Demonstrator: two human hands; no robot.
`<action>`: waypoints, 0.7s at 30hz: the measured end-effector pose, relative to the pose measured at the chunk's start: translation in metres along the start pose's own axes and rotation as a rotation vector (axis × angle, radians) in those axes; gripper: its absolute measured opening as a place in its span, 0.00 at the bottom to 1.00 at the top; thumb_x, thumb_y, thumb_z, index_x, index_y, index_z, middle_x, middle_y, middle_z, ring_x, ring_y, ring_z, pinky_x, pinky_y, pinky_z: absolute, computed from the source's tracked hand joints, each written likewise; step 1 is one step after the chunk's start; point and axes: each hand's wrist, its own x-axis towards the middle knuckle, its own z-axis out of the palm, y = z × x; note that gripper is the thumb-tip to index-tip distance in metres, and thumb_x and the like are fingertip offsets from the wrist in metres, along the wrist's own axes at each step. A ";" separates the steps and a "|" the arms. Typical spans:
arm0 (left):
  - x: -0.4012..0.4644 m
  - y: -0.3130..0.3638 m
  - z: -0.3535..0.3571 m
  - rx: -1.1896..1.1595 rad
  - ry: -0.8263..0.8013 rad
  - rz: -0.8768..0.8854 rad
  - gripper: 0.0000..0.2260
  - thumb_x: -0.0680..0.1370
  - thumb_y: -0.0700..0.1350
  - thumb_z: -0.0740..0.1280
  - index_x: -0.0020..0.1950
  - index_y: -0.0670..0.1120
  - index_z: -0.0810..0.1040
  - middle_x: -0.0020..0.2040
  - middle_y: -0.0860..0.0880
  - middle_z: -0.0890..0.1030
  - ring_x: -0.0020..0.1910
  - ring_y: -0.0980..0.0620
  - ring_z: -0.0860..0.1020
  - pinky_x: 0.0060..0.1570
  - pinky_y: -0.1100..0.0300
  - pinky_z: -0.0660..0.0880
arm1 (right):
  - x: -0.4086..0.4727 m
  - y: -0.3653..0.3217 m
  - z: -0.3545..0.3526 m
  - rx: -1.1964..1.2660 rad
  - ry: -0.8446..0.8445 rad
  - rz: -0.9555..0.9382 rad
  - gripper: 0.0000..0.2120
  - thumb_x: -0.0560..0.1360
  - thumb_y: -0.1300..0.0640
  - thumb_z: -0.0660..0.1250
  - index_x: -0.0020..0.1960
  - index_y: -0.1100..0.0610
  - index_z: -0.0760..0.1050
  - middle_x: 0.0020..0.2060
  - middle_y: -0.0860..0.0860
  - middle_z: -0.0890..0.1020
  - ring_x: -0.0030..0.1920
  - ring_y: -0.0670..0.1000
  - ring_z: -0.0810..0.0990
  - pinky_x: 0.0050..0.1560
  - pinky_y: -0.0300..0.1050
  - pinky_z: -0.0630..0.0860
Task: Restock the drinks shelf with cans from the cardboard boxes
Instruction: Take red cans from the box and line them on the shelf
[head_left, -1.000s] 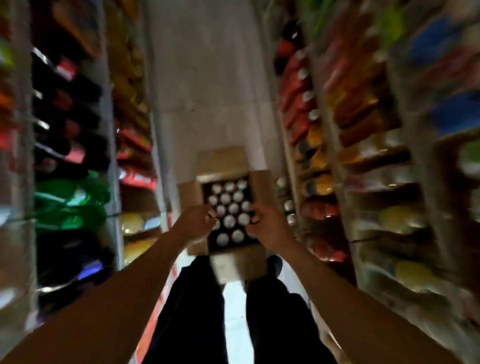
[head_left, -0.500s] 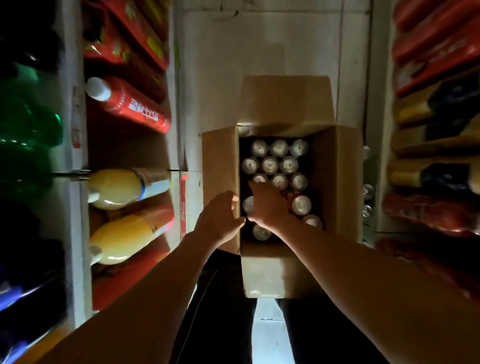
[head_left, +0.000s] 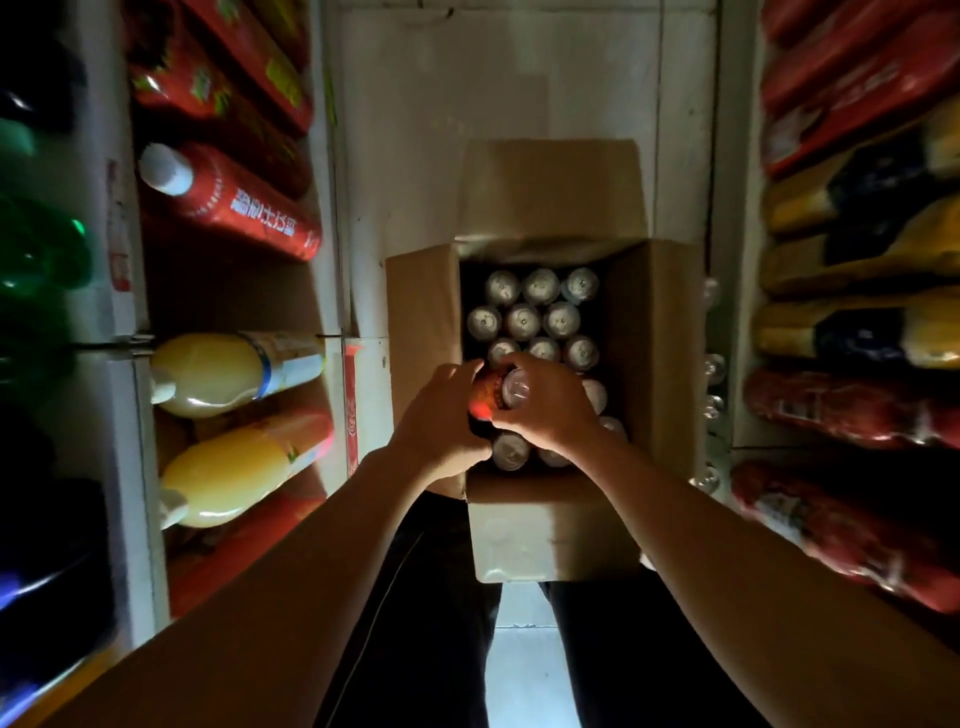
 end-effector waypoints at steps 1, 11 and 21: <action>-0.006 0.017 -0.009 0.009 -0.019 0.044 0.45 0.62 0.42 0.77 0.76 0.47 0.61 0.71 0.46 0.68 0.69 0.47 0.70 0.66 0.58 0.69 | -0.014 -0.008 -0.023 0.119 0.030 0.038 0.30 0.57 0.43 0.79 0.57 0.48 0.78 0.46 0.46 0.83 0.47 0.47 0.80 0.47 0.44 0.76; -0.116 0.281 -0.124 -0.297 0.001 0.398 0.25 0.59 0.41 0.82 0.53 0.53 0.79 0.46 0.53 0.85 0.45 0.58 0.83 0.47 0.60 0.80 | -0.221 -0.127 -0.306 0.756 0.470 -0.039 0.34 0.59 0.65 0.83 0.61 0.53 0.75 0.52 0.49 0.83 0.54 0.47 0.83 0.55 0.44 0.81; -0.268 0.543 -0.173 -0.339 -0.215 0.874 0.39 0.60 0.39 0.82 0.67 0.58 0.72 0.58 0.54 0.82 0.58 0.54 0.81 0.57 0.55 0.78 | -0.435 -0.214 -0.490 0.714 1.121 -0.091 0.31 0.58 0.64 0.84 0.57 0.50 0.77 0.45 0.44 0.85 0.46 0.38 0.83 0.48 0.31 0.77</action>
